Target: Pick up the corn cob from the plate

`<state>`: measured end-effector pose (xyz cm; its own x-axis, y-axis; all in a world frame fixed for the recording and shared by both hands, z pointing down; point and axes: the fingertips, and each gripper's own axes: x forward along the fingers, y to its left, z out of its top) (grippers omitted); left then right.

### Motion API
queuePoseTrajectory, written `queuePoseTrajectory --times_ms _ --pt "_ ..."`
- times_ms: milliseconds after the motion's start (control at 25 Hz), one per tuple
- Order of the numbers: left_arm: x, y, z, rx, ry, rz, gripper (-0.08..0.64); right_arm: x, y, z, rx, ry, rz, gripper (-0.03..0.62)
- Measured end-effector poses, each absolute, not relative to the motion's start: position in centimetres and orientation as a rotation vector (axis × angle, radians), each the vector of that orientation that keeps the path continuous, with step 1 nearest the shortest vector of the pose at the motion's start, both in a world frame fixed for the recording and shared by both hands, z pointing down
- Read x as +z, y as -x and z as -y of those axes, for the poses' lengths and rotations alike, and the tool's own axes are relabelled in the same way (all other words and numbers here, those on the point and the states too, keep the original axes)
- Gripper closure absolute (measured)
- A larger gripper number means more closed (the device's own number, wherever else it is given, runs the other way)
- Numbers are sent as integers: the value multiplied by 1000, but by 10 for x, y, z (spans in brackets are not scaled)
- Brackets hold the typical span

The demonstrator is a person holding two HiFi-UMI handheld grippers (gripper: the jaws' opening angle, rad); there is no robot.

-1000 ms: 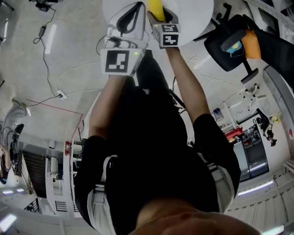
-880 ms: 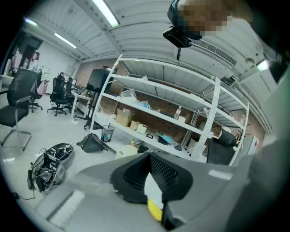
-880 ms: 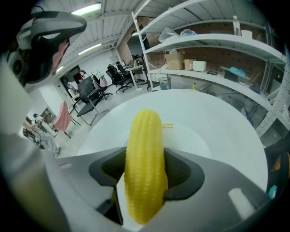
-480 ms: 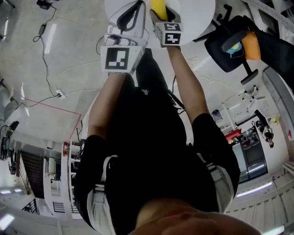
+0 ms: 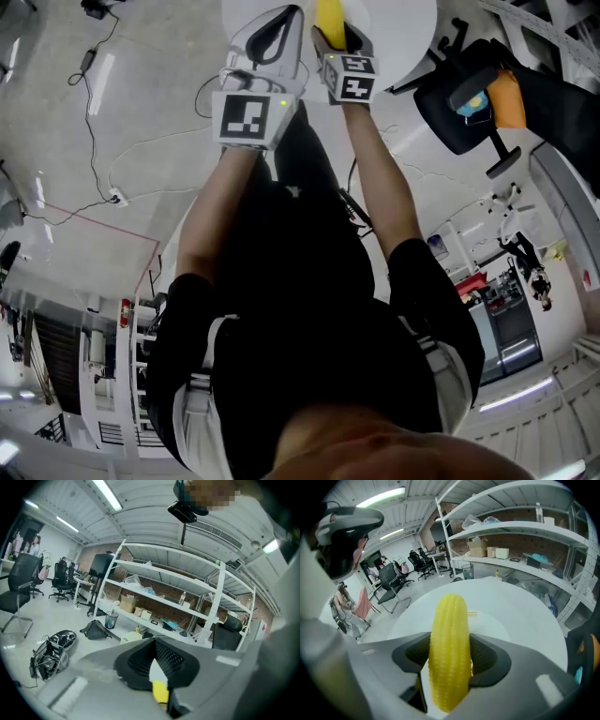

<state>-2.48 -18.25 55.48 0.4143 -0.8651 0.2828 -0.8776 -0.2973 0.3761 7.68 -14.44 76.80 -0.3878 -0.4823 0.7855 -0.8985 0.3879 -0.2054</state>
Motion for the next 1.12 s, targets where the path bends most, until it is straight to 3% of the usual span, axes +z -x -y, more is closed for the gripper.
queuePoseTrajectory --times_ms 1120 --pt "455 54 137 -57 -2320 1584 558 605 -45 128 692 -1306 2240 334"
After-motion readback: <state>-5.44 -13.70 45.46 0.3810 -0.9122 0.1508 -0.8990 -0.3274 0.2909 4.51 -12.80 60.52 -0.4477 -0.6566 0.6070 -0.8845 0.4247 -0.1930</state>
